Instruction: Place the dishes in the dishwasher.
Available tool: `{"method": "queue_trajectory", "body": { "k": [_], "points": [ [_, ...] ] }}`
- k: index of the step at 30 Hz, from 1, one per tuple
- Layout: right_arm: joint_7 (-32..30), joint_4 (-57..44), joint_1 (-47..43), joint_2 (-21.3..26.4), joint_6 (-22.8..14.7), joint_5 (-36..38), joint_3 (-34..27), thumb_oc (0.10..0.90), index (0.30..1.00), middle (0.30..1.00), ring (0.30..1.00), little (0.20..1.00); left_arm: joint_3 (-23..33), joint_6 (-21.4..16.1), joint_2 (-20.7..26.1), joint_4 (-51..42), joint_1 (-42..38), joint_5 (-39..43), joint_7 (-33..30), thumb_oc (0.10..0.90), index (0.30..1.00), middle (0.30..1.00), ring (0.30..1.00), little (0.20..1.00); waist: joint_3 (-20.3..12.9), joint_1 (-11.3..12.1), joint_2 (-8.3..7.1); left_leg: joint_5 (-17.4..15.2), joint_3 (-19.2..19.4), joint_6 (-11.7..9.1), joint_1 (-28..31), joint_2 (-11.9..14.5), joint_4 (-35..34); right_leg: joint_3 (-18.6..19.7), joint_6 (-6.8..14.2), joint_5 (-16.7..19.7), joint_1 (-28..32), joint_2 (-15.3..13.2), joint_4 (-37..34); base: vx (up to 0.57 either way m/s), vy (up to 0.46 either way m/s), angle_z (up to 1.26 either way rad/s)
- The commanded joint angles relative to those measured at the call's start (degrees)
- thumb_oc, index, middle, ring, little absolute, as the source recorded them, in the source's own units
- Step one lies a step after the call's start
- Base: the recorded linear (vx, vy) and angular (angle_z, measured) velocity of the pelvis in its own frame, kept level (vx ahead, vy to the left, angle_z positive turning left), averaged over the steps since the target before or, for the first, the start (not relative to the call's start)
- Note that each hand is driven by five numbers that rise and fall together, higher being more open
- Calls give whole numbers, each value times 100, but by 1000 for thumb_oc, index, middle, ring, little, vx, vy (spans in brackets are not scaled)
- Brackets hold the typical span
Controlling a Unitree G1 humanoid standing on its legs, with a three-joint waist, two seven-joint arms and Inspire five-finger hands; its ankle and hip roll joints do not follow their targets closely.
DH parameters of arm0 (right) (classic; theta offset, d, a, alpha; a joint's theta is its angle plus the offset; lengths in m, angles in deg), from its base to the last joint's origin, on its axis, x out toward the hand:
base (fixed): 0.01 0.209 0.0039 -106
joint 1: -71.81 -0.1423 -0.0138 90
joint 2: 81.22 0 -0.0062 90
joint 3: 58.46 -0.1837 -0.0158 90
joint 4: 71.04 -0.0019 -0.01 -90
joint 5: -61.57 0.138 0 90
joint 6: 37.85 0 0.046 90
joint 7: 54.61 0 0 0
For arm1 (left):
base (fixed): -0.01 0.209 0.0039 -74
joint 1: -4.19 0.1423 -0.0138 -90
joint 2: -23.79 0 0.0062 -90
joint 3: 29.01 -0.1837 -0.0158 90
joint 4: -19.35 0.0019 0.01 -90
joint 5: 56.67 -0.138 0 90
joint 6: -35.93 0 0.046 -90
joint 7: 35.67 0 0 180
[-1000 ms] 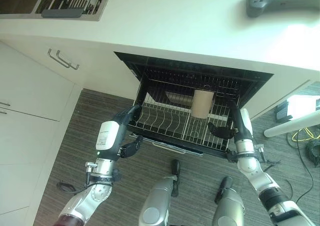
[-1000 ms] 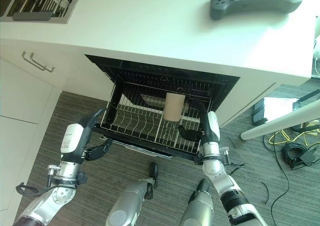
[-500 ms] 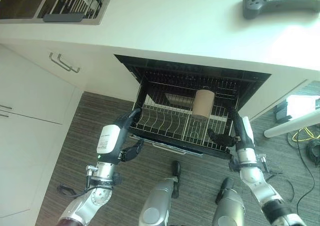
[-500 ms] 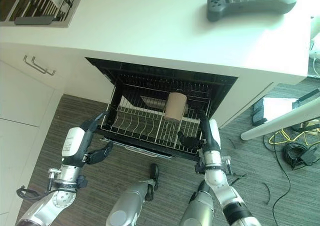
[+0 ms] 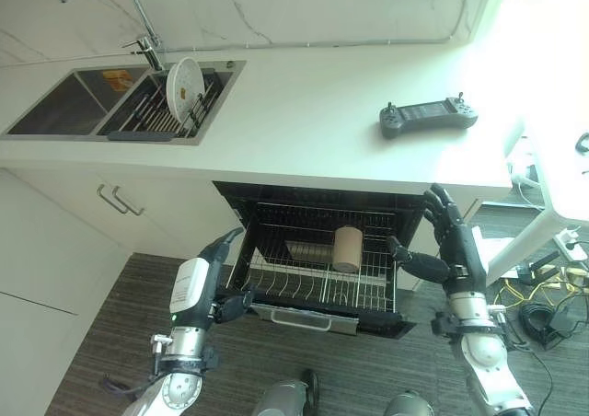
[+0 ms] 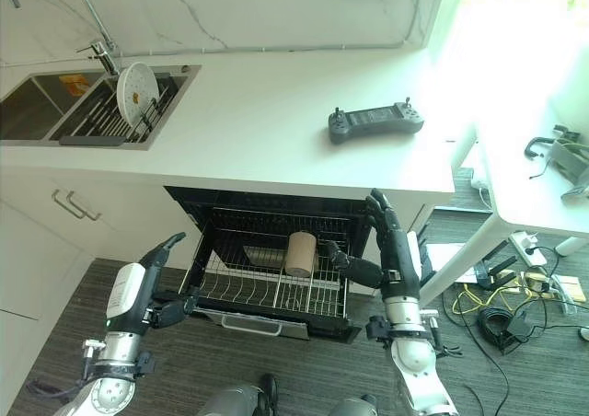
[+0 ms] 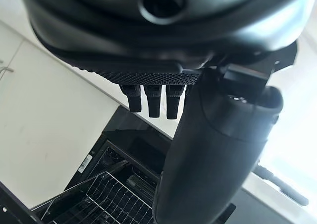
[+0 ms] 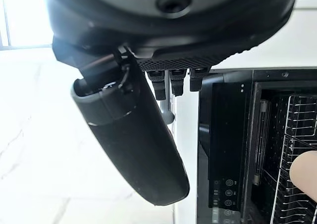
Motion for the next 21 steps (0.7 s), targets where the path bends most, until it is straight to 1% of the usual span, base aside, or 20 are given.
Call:
{"method": "queue_trajectory", "body": {
  "k": [1, 2, 3, 4, 5, 6, 7, 8, 9, 10, 12, 14, 15, 17, 18, 19, 21],
  "points": [
    [277, -629, -456, 99, -633, 295, -222, 800, 900, 900, 900, 900, 709, -183, 23, -740, -111, 492, -102, 800, 900, 900, 900, 900, -6, 77, -10, -1190, 192, 212, 723, 42, -439, -213, 370, -301, 79, 90, 55, 19, -23, -99],
    [204, -659, -435, 77, -680, 187, -247, 800, 900, 900, 900, 900, 809, -111, 28, -819, -71, 525, -178, 800, 900, 900, 900, 900, 7, 101, -52, -1246, 268, 227, 750, 83, -439, -288, 416, -236, 77, 176, 55, -94, -125, -106],
    [-39, -813, -369, 123, -714, 128, -317, 800, 900, 900, 900, 900, 953, -102, 38, -884, -130, 642, -211, 800, 900, 900, 900, 900, 28, 22, -47, -1180, 219, 298, 641, 158, -439, -228, 267, -269, 55, 592, 55, -132, -224, -70],
    [-268, -832, -304, 174, -839, -53, -426, 800, 900, 900, 900, 900, 1074, -193, 34, -925, -129, 690, -380, 800, 900, 900, 900, 900, 25, 59, -70, -1249, 160, 312, 635, 162, -439, -216, 159, -512, 182, 881, 67, -158, -334, -6],
    [-359, -799, -302, 219, -918, -74, -485, 800, 900, 900, 900, 900, 1176, -241, 44, -952, -104, 811, -533, 800, 900, 900, 900, 900, 61, 127, -115, -1220, 171, 299, 607, 156, -439, -296, 139, -488, 161, 872, 55, -60, -359, -18],
    [-546, -735, -337, 305, -918, -79, -521, 800, 900, 900, 900, 900, 1240, -282, 52, -945, -121, 1022, -604, 800, 900, 900, 900, 900, 88, 146, -150, -1161, 113, 245, 590, 141, -439, -223, 5, -738, 170, 976, 55, -93, -427, -27],
    [-871, -630, -384, 348, -829, -134, -563, 800, 900, 900, 900, 900, 1390, -322, -91, -942, -88, 1402, -618, 800, 900, 900, 900, 900, 66, 193, -203, -1069, 161, 102, 580, 163, -439, -275, -89, -937, 177, 972, 55, -53, -385, -31],
    [-982, -566, -389, 339, -808, -168, -630, 800, 900, 900, 900, 900, 1464, -263, -165, -906, -67, 1402, -651, 800, 900, 900, 900, 900, 24, 184, -212, -1047, 222, 27, 579, 210, -439, -308, -99, -1003, 173, 947, 55, -97, -343, -24],
    [-1049, -550, -328, 363, -824, -210, -735, 800, 900, 900, 900, 900, 1511, -234, -185, -824, -73, 1310, -677, 800, 900, 900, 900, 900, 1, 122, -204, -919, 308, -27, 523, 273, -439, -358, -183, -962, 98, 968, 55, 2, -240, -46],
    [-968, -528, -237, 388, -859, -175, -874, 800, 900, 900, 900, 900, 1568, -238, -207, -788, -25, 1418, -704, 800, 900, 900, 900, 900, -61, 76, -208, -1020, 299, -123, 601, 277, -439, -294, -166, -1119, 142, 954, 55, 21, -224, -32],
    [-547, -495, -162, 422, -911, 79, -990, 800, 900, 900, 900, 900, 1678, -344, -265, -762, 67, 1676, -612, 800, 900, 900, 900, 900, -137, 58, -173, -987, 338, -243, 607, 332, -439, -338, -195, -1171, 121, 911, 55, 69, -171, -9],
    [-275, -510, -182, 391, -923, 248, -921, 800, 900, 900, 900, 900, 1680, -414, -365, -744, 55, 1953, -399, 800, 900, 900, 900, 900, -198, 61, -160, -971, 287, -288, 584, 343, -439, -341, -229, -1207, 120, 935, 55, -6, -152, -14],
    [-181, -539, -201, 375, -911, 308, -849, 800, 900, 900, 900, 900, 1644, -408, -408, -741, 13, 1909, -344, 800, 900, 900, 900, 900, -200, 53, -146, -844, 297, -266, 509, 358, -439, -389, -300, -1126, 70, 961, 55, -49, -183, 4],
    [-175, -679, -235, 327, -799, 311, -678, 800, 900, 900, 900, 900, 1576, -339, -540, -716, -58, 2383, -232, 800, 900, 900, 900, 900, -229, 42, -102, -802, 118, -285, 457, 325, -439, -352, -409, -1200, 105, 1082, 55, -25, -129, 33],
    [-313, -739, -247, 318, -728, 225, -614, 800, 900, 900, 900, 900, 1591, -304, -634, -626, -113, 2370, -300, 800, 900, 900, 900, 900, -223, 36, -75, -757, 69, -316, 451, 328, -439, -372, -479, -1240, 163, 1139, 55, 3, -44, 40],
    [-353, -754, -249, 329, -705, 211, -604, 800, 900, 900, 900, 900, 1591, -290, -659, -589, -114, 2314, -437, 800, 900, 900, 900, 900, -213, 39, -62, -730, 40, -331, 444, 327, -439, -379, -506, -1247, 181, 1155, 55, -10, -19, 44],
    [-359, -737, -250, 363, -698, 187, -592, 800, 900, 900, 900, 900, 1682, -129, -730, -421, -100, 2438, -904, 800, 900, 900, 900, 900, -180, 45, -23, -660, 14, -386, 413, 346, -439, -396, -559, -1278, 216, 1165, 55, -26, 12, 38]
  ]
}}
